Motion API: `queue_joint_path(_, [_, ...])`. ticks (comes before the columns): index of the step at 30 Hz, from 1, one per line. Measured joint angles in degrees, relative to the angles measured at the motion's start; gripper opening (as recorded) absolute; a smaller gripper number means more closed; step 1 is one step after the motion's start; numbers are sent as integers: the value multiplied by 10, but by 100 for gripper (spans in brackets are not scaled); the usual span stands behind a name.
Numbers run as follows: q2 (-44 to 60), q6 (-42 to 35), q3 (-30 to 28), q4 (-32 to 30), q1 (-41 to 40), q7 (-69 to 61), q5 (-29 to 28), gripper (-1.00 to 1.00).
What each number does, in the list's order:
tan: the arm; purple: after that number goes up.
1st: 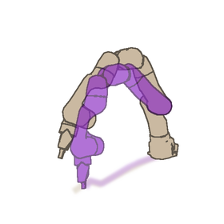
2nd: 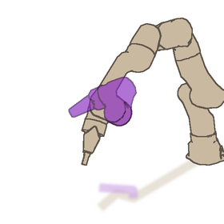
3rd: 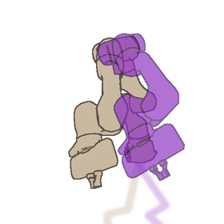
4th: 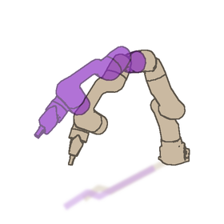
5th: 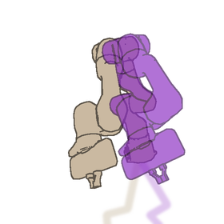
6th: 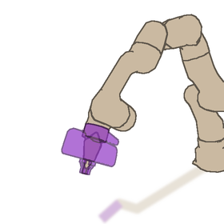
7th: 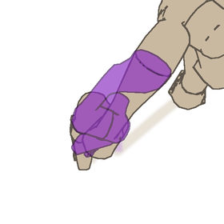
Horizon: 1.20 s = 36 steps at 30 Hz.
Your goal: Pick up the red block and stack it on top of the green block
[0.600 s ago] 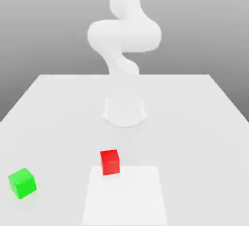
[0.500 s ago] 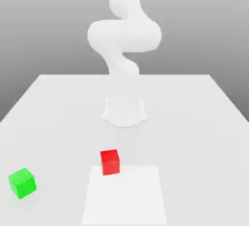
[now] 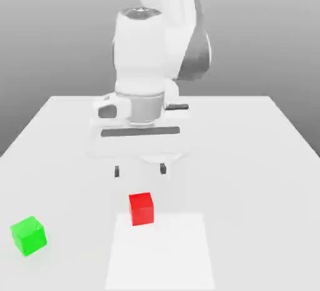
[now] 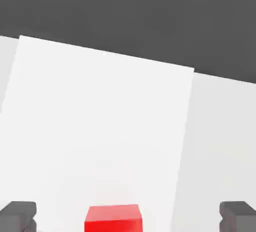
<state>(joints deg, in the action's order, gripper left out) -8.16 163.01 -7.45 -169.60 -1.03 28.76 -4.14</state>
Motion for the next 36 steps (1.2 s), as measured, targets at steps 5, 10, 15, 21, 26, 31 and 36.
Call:
queue_joint_path(5, [86,71,0,2,4,-22,24,0])
queue_joint_path(10, [159,135,46,9,-29,-58,73,0])
queue_joint_path(15, [171,146,58,10,-41,-60,75,-100])
queue_joint_path(21, [140,118,42,7,-31,-40,50,-100])
queue_joint_path(26, [69,56,34,-1,-33,-19,19,-100])
queue_joint_path(31, [4,0,31,-12,-31,-21,21,-100])
queue_joint_path(36, [19,-35,4,41,-40,-5,82,-100])
